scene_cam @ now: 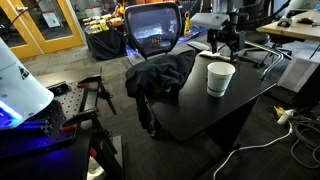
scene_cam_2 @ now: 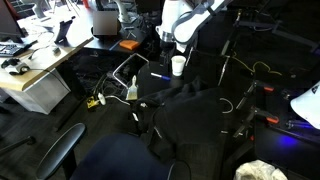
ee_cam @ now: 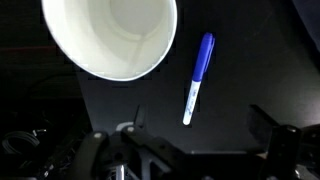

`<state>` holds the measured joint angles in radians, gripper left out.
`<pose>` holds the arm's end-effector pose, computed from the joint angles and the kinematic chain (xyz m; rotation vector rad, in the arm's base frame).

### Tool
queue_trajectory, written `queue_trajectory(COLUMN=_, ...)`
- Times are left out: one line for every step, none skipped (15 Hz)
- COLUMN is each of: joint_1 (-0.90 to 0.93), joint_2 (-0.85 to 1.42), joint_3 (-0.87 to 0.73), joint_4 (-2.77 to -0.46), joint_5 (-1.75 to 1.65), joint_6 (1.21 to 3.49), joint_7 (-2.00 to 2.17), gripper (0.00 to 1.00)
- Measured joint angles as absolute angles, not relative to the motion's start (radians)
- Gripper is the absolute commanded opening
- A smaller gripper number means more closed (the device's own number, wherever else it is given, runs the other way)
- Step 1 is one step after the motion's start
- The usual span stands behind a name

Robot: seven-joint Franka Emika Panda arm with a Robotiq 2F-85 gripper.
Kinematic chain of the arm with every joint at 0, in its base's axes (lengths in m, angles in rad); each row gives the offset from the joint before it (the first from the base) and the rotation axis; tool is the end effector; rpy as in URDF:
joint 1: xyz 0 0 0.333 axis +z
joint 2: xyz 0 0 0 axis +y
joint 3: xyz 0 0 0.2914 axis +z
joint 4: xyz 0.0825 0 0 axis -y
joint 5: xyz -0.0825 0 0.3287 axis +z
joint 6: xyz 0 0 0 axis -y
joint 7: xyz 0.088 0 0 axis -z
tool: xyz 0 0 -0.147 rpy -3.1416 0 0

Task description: Put the blue pen inside the white cup

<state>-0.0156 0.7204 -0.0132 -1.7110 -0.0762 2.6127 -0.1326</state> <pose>0.6439 -0.0177 0.1734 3.0516 0.2603 0.2706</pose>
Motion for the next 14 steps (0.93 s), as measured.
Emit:
queue_trajectory(joint_1=-0.017, joint_2=0.742, joint_3=-0.013, joint_4=-1.692, joint_5=-0.076, joint_6=2.613, joint_7=-0.133, gripper=1.00)
queue_trajectory(joint_1=-0.018, joint_2=0.762, joint_3=-0.012, joint_4=-1.671, joint_5=-0.076, joint_6=2.613, joint_7=-0.135, gripper=1.00)
queue_trajectory(joint_1=-0.019, joint_2=0.781, joint_3=-0.010, joint_4=-1.652, joint_5=-0.076, joint_6=2.613, joint_7=-0.136, gripper=1.00)
queue_trajectory(joint_1=-0.021, joint_2=0.800, joint_3=-0.007, joint_4=-1.632, joint_5=-0.076, joint_6=2.613, joint_7=-0.138, gripper=1.00)
queue_trajectory(joint_1=-0.023, joint_2=0.819, joint_3=-0.002, joint_4=-1.611, joint_5=-0.075, joint_6=2.613, joint_7=-0.140, gripper=1.00)
queue_trajectory(joint_1=-0.028, joint_2=0.837, joint_3=0.005, joint_4=-1.591, joint_5=-0.073, joint_6=2.612, joint_7=-0.148, gripper=1.00)
queue_trajectory(joint_1=-0.034, joint_2=0.855, joint_3=0.014, joint_4=-1.572, joint_5=-0.072, joint_6=2.610, joint_7=-0.155, gripper=1.00)
queue_trajectory(joint_1=-0.038, joint_2=0.873, joint_3=0.022, joint_4=-1.552, joint_5=-0.071, joint_6=2.604, joint_7=-0.158, gripper=1.00)
queue_trajectory(joint_1=-0.042, joint_2=0.889, joint_3=0.029, joint_4=-1.533, joint_5=-0.069, joint_6=2.597, joint_7=-0.162, gripper=1.00)
queue_trajectory(joint_1=-0.045, joint_2=0.904, joint_3=0.036, joint_4=-1.514, joint_5=-0.066, joint_6=2.586, joint_7=-0.169, gripper=1.00)
queue_trajectory(joint_1=-0.048, joint_2=0.918, joint_3=0.041, joint_4=-1.494, joint_5=-0.064, joint_6=2.572, joint_7=-0.172, gripper=1.00)
queue_trajectory(joint_1=-0.049, joint_2=0.931, joint_3=0.044, joint_4=-1.476, joint_5=-0.062, joint_6=2.557, joint_7=-0.172, gripper=1.00)
queue_trajectory(joint_1=-0.049, joint_2=0.943, joint_3=0.045, joint_4=-1.456, joint_5=-0.060, joint_6=2.537, joint_7=-0.172, gripper=1.00)
queue_trajectory(joint_1=-0.049, joint_2=0.952, joint_3=0.046, joint_4=-1.438, joint_5=-0.058, joint_6=2.516, joint_7=-0.172, gripper=1.00)
